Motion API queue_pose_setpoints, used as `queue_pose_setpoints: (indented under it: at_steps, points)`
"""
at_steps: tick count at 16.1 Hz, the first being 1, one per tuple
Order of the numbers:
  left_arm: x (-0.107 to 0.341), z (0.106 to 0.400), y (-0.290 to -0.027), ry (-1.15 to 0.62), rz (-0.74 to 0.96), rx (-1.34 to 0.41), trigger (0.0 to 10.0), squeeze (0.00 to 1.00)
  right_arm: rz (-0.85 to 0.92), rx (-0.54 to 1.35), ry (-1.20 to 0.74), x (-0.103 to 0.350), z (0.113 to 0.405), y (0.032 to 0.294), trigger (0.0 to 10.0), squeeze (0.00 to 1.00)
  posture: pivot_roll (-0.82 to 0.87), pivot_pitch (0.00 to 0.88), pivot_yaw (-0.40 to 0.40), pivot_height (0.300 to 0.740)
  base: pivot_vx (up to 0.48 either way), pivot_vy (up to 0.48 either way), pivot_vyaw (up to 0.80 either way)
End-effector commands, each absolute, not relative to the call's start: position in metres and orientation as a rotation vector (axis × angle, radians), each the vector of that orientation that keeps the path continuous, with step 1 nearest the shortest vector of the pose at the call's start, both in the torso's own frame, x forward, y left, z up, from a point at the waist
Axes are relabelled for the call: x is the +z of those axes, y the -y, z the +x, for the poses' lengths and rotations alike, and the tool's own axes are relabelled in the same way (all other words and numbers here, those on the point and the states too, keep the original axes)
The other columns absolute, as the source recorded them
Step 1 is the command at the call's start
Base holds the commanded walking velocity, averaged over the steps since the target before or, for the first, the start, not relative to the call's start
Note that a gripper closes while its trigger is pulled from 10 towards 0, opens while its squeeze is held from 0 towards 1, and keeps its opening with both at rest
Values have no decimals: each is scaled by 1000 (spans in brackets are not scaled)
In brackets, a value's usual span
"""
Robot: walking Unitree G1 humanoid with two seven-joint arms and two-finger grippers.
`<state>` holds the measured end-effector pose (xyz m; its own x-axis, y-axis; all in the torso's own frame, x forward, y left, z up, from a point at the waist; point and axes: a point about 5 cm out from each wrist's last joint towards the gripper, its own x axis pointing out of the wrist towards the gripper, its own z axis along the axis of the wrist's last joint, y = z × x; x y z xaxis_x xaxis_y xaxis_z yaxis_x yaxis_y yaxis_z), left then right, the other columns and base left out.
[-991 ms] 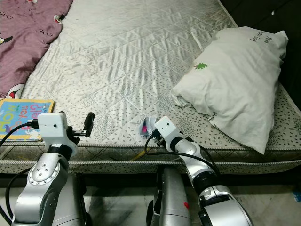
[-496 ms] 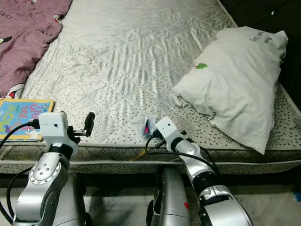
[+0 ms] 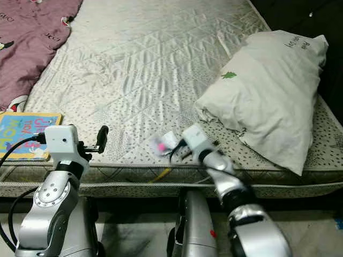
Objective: Clean up the room
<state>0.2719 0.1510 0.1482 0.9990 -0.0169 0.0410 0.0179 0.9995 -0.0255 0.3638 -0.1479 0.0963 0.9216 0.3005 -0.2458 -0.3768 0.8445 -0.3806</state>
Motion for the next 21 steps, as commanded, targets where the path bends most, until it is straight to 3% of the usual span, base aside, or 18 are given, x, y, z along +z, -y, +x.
queue_pose_setpoints:
  at_steps: [1,4,5,6,7,11,13,17,21]
  points:
    - [147,273,-150,38,-28,-12,10000,0,-433,306,-155,103,367,157,0,0,7,133,-77,516,0,0,0]
    - [146,273,-148,39,-29,-21,10000,0,-429,248,-122,113,372,166,0,0,9,126,-73,516,0,0,0]
    - [147,273,-149,40,-27,-22,10000,0,-368,241,-105,119,374,166,4549,737,10,123,-72,516,0,0,0]
    - [147,273,-149,41,-26,-21,10000,0,-321,242,-105,121,375,165,8745,1000,10,123,-72,516,0,0,0]
    - [147,273,-150,41,-25,-20,10000,0,-279,274,-112,121,374,162,10000,1000,11,121,-72,516,0,0,0]
    - [145,271,-148,37,-28,-25,10000,0,-167,386,-280,92,356,160,10000,1000,6,120,-73,516,0,0,0]
    - [141,268,-148,9,-41,-30,10000,0,-10,387,-388,78,344,164,10000,1000,7,128,-69,516,0,0,0]
    - [137,268,-150,-25,-57,-29,10000,0,81,452,-463,73,330,156,10000,1000,5,140,-60,516,0,0,0]
    - [136,268,-149,-35,-53,-35,10000,0,176,415,-446,82,334,152,10000,1000,8,148,-53,516,0,0,0]
